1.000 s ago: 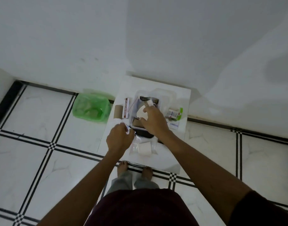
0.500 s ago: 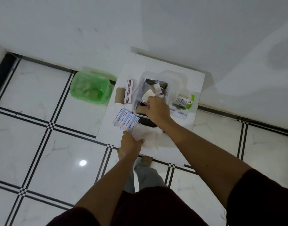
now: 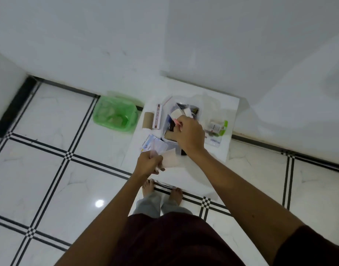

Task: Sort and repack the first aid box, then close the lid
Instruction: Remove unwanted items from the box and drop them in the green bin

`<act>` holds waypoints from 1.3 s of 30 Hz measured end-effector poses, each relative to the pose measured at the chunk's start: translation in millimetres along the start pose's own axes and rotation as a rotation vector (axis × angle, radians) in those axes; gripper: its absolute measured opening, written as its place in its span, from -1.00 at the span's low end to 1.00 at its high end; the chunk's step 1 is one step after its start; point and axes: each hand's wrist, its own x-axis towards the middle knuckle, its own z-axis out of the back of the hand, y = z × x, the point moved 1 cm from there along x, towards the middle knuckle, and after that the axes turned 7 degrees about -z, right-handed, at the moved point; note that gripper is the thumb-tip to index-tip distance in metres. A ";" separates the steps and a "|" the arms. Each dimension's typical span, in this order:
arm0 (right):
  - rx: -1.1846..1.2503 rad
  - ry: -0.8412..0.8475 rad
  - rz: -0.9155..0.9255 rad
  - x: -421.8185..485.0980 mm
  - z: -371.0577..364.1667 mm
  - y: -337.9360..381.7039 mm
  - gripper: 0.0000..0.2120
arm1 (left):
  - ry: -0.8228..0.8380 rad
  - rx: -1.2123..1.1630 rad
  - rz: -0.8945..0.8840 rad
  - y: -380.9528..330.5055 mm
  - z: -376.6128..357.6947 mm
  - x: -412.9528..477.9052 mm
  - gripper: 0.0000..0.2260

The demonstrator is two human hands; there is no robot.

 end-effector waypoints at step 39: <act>-0.307 0.600 0.036 213.8 -515.1 186.6 -0.83 | -0.369 0.228 0.295 123.0 359.4 473.3 -0.63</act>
